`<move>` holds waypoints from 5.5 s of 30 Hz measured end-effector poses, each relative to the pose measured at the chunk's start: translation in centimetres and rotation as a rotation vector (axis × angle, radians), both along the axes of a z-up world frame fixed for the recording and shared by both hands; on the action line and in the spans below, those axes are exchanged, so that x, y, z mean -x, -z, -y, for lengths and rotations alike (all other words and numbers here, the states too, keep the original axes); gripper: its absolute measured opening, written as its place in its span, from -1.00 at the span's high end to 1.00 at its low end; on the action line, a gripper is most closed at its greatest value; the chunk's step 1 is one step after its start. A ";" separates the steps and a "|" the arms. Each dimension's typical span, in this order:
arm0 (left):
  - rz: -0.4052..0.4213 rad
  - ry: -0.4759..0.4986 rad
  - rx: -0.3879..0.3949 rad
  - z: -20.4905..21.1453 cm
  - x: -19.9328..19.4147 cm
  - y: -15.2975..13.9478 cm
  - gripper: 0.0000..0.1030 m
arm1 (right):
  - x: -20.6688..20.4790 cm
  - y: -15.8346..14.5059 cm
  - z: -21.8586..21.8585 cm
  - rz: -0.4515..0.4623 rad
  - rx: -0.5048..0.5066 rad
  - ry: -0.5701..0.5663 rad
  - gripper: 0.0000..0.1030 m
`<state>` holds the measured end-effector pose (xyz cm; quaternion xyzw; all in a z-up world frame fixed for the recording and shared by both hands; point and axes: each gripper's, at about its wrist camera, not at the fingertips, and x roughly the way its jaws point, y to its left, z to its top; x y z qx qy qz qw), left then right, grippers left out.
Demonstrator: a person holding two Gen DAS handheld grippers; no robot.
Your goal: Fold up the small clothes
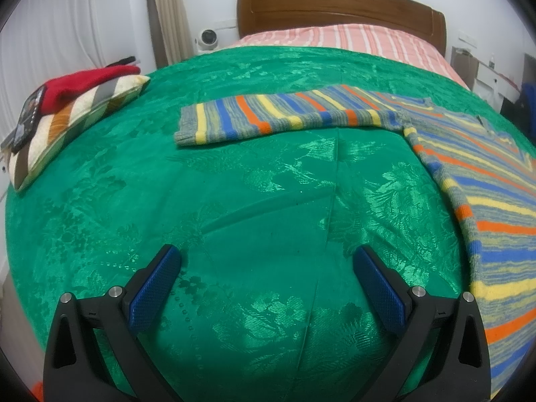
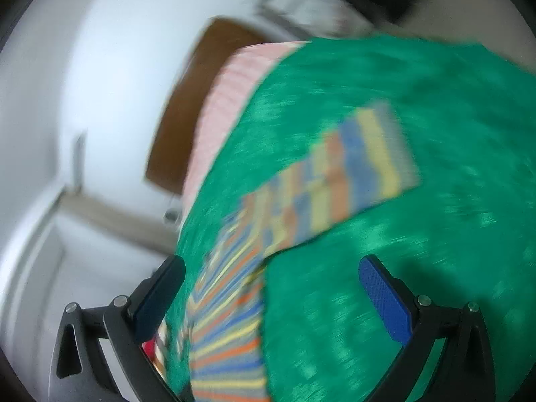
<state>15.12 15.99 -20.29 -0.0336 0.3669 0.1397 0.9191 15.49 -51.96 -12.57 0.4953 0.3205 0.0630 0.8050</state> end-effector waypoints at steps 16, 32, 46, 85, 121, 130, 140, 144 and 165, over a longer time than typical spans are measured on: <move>0.001 -0.008 -0.009 0.3 -0.1 0.0 -0.99 | -7.3 3.5 5.2 -0.054 -0.037 0.191 -0.63; 0.002 -0.008 -0.009 0.2 -0.4 0.1 -0.99 | -13.2 -10.7 -8.9 0.156 0.358 -0.183 0.84; 0.008 -0.008 -0.004 0.3 -0.3 0.3 -0.99 | -16.2 -7.4 -28.2 0.148 0.222 -0.588 -0.51; 0.012 -0.008 -0.009 0.4 -0.5 0.4 -0.99 | 1.1 3.5 -9.8 0.056 0.873 -0.255 -0.58; 0.013 -0.008 -0.010 0.4 -0.5 0.4 -0.99 | 0.9 3.6 -9.7 0.055 0.874 -0.256 -0.58; 0.013 -0.008 -0.011 0.4 -0.5 0.4 -0.99 | 0.8 3.6 -9.7 0.055 0.875 -0.256 -0.58; -0.077 0.036 0.076 -0.3 -0.8 -0.7 -0.99 | 0.8 3.6 -9.7 0.054 0.876 -0.256 -0.58; -0.019 0.015 0.311 -3.8 -0.6 -3.9 -0.98 | 0.8 3.6 -9.6 0.056 0.874 -0.256 -0.58; -0.083 -0.072 0.223 -7.9 -16.3 -9.3 0.96 | 0.9 3.7 -9.0 0.068 0.860 -0.256 -0.61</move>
